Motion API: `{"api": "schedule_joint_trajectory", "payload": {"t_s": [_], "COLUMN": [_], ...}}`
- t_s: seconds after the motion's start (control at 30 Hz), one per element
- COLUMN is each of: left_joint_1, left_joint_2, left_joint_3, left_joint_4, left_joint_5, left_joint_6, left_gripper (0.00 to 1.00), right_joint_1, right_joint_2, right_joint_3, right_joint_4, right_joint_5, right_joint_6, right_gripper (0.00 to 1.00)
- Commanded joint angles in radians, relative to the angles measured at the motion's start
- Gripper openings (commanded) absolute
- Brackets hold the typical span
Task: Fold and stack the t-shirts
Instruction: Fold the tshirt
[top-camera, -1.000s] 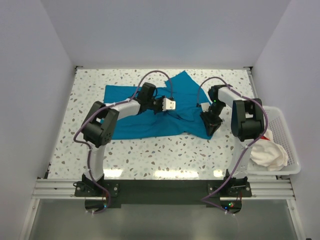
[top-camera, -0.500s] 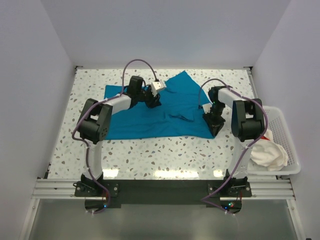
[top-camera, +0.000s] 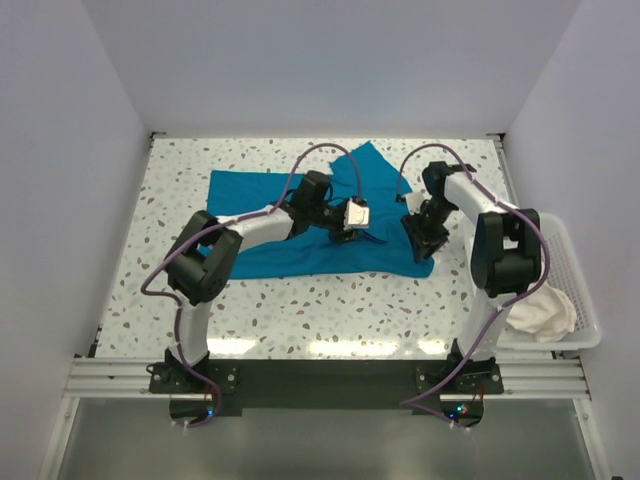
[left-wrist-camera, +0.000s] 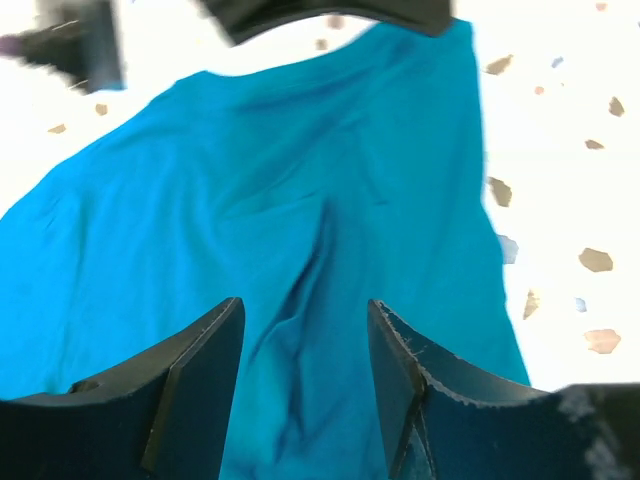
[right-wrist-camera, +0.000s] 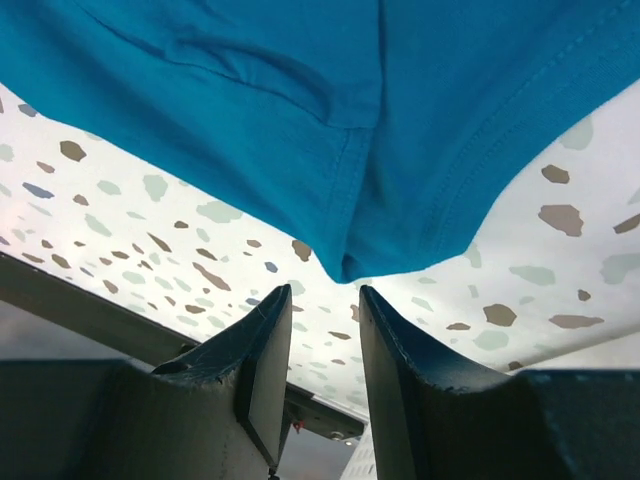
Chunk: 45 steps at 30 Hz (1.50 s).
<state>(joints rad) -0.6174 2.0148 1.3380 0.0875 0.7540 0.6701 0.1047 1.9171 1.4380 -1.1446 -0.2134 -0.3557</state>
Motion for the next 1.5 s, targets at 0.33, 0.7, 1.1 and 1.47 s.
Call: {"api": "schedule_joint_trajectory", "payload": {"t_s": [0.33,0.7,1.1,1.47], "left_joint_1": [-0.059,-0.059,-0.036,0.042], "left_joint_2": [0.110,0.193,0.216,0.275], "left_joint_3": [0.102,0.193,0.227,0.276], "left_joint_4": [-0.083,-0.118,-0.049,0.147], "left_joint_5": [0.018,0.007,-0.008,-0.119], "left_joint_6": [0.486,0.491,0.408,0.102], "left_gripper": [0.57,0.34,0.00,0.00], "right_joint_1": [-0.002,-0.002,-0.002,-0.002], "right_joint_2": [0.065,0.103,0.112,0.108], "right_joint_3": [0.002,-0.022,-0.028,-0.036], "right_joint_4": [0.026,0.045,0.040,0.046], "right_joint_5": [0.005,0.046,0.071,0.100], "right_joint_6": [0.031,0.046,0.038,0.037], "right_gripper": [0.38,0.30,0.01,0.00]}}
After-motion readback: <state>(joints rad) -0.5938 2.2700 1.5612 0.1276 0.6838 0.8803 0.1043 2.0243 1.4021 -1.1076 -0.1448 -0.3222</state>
